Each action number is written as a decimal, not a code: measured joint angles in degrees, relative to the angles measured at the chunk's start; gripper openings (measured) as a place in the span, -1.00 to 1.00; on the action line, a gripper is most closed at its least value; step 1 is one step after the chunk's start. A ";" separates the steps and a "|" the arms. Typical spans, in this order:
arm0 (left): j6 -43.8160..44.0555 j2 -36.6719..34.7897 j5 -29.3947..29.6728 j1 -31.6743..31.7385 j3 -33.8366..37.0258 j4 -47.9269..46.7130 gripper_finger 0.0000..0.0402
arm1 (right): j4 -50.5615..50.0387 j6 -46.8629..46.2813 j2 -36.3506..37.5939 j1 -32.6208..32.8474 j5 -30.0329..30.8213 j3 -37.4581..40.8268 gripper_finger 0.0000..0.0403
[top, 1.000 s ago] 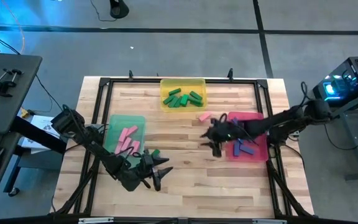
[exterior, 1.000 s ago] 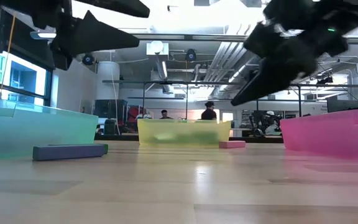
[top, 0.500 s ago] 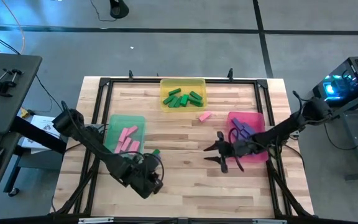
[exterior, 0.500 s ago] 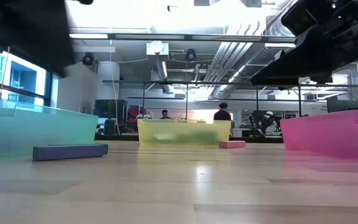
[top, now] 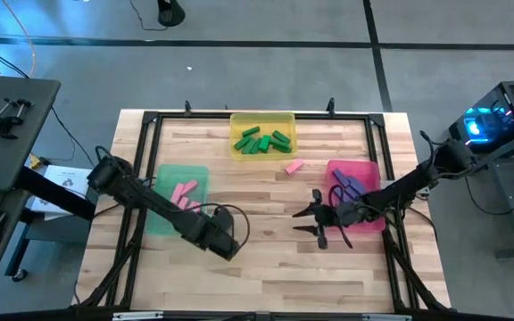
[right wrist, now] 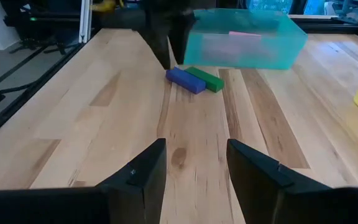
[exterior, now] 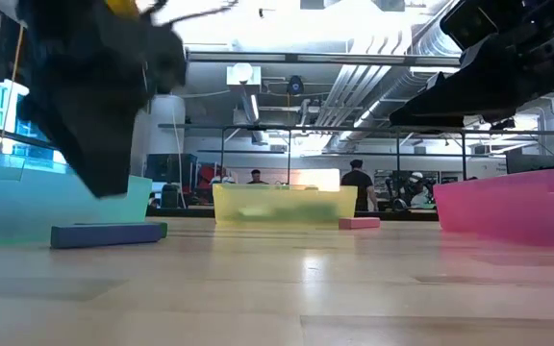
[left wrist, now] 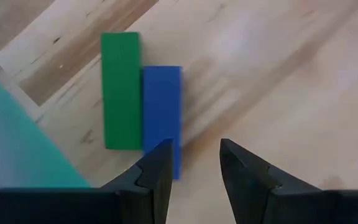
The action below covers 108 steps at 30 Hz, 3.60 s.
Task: Sort blocks
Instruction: Put the blue block into the pink bin
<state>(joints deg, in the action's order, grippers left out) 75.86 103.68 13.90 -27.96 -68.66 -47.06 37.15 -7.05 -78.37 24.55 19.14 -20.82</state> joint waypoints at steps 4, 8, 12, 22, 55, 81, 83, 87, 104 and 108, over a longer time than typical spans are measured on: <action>-1.86 3.62 -3.40 2.34 0.01 -1.31 -0.46 | -0.03 0.01 -0.02 -0.02 0.00 0.00 -0.25; -4.88 6.22 -5.15 3.67 -0.80 -2.24 -0.59 | -0.08 -0.05 -0.02 -0.02 0.00 0.00 -0.25; -6.72 6.99 -4.96 3.68 -3.60 -1.47 -0.72 | -0.06 -0.29 -0.02 -0.02 0.00 0.00 -0.25; -20.52 7.26 3.54 2.21 -11.27 10.37 -0.83 | -0.04 -1.04 -0.02 -0.02 -0.96 0.00 -0.25; -14.12 7.52 1.94 3.47 1.67 14.18 -0.08 | 1.28 -2.70 -1.45 2.52 -2.75 0.00 -0.25; -60.50 8.11 19.70 -0.03 1.47 69.55 -0.67 | 24.33 0.21 -16.57 5.56 -2.75 -5.46 -0.25; -61.04 8.03 19.35 -0.25 1.36 69.95 -0.67 | 22.52 1.57 -16.66 5.67 -3.14 -7.55 -0.25; -61.53 7.85 19.75 -0.71 1.39 70.17 -0.67 | 19.09 1.74 -16.68 5.75 -2.86 -10.04 -0.25; -62.64 8.04 27.15 -2.76 1.16 71.22 -0.60 | 15.19 1.97 -11.61 7.14 -2.36 -9.51 -0.33; -62.66 8.08 27.17 -2.76 1.22 70.87 -0.59 | 14.57 3.03 -11.54 6.50 -2.93 -9.64 -0.21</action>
<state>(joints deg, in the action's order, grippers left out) 13.20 111.75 41.07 -30.72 -67.44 23.81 51.72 -4.02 -89.91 31.05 16.21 -30.46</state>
